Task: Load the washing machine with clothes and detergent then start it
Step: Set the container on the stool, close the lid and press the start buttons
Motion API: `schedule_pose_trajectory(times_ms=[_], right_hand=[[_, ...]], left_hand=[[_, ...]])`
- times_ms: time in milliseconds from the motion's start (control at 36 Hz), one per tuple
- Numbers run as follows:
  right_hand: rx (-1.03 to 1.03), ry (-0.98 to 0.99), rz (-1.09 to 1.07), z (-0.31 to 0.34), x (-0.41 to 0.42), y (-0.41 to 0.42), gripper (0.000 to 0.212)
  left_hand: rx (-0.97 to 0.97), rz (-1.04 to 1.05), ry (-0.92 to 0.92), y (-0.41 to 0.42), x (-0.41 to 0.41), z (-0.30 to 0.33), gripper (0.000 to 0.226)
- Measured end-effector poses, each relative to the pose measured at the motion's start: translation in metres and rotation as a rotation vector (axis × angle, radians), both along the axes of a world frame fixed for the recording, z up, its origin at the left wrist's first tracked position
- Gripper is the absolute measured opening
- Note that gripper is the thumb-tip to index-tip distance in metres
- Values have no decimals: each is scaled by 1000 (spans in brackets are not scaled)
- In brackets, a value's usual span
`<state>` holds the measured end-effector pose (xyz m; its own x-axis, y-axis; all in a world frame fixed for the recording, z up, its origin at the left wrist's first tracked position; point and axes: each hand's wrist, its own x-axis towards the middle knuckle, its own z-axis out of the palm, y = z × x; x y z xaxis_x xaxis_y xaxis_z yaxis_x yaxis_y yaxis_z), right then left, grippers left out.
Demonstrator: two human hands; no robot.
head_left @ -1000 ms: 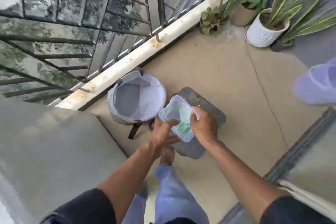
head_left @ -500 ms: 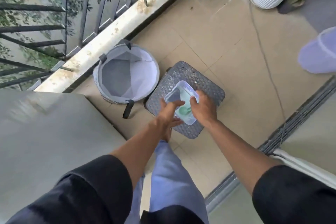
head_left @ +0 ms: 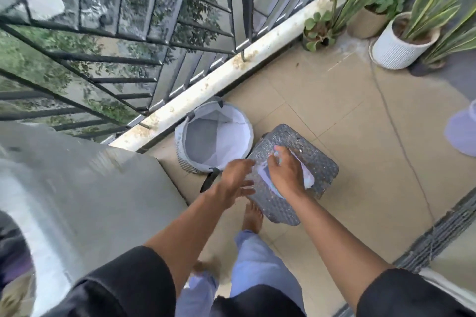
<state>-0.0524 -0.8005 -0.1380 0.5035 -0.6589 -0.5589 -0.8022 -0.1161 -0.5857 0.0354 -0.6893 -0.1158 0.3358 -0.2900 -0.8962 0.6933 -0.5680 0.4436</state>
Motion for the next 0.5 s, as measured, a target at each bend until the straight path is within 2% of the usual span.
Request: schedule_pose_trajectory(times_ms=[139,250,306,361,500], right_hand=[[73,-135,30,45,28,49,35],[85,-243,79,85,49,96,31],[105,-309,112,104,58,122,32],[116,-348,145,122,66,149,32],[146,-457,199,160,81,226,19]], left_hand=[[28,-81,-226,62,22,42,33],[5,17,-360,126,30,82,15],[-18,39,-413,161,32,99,38],[-44,101,-450,198,34,112,47],[-124,280,-499,290,31,144,17]])
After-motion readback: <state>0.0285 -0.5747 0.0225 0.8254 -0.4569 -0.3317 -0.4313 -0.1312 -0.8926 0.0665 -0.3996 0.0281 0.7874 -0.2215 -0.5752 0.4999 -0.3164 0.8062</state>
